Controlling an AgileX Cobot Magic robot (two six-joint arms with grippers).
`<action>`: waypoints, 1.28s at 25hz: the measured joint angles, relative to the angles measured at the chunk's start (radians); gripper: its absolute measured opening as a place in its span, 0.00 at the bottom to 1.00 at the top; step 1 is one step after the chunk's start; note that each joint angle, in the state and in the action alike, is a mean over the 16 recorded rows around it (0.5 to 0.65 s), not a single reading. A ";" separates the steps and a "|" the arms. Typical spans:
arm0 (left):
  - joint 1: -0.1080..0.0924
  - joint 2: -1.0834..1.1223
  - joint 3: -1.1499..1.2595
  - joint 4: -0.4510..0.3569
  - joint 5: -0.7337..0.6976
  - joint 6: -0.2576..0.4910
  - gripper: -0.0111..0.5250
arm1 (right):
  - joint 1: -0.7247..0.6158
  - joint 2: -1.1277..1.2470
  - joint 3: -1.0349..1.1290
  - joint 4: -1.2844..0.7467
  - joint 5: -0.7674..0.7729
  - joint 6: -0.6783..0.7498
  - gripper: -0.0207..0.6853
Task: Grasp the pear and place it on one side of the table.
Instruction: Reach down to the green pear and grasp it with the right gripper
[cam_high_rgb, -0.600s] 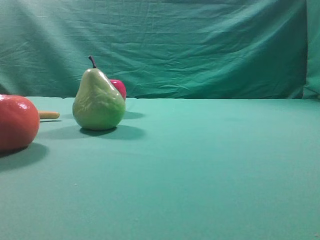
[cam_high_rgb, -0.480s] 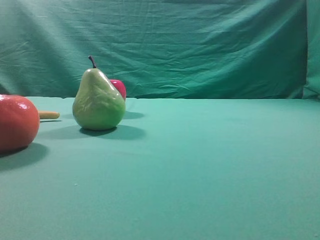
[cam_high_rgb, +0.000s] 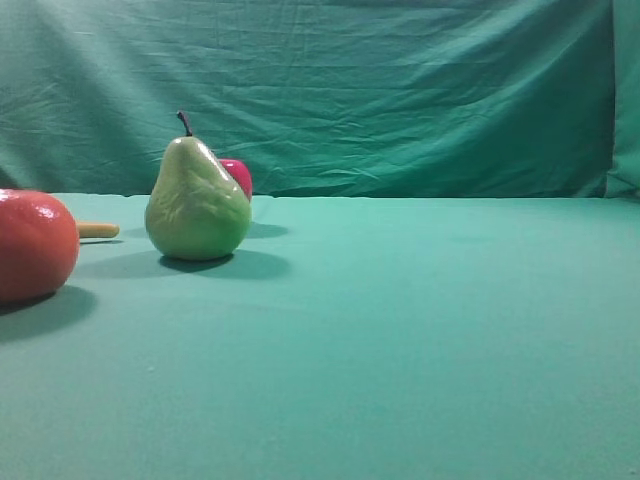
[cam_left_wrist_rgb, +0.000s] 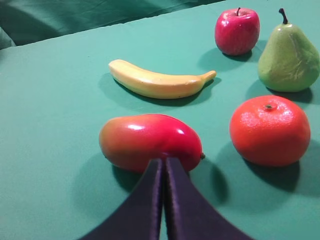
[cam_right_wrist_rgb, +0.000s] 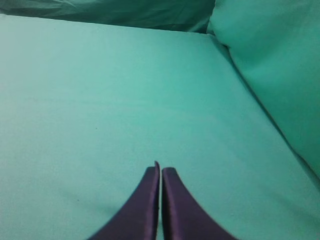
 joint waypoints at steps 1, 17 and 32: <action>0.000 0.000 0.000 0.000 0.000 0.000 0.02 | 0.000 0.000 0.000 -0.001 -0.004 0.001 0.03; 0.000 0.000 0.000 0.000 0.000 0.000 0.02 | 0.000 0.079 -0.083 0.065 -0.273 0.150 0.03; 0.000 0.000 0.000 0.000 0.000 0.000 0.02 | 0.184 0.706 -0.538 0.179 0.095 -0.031 0.03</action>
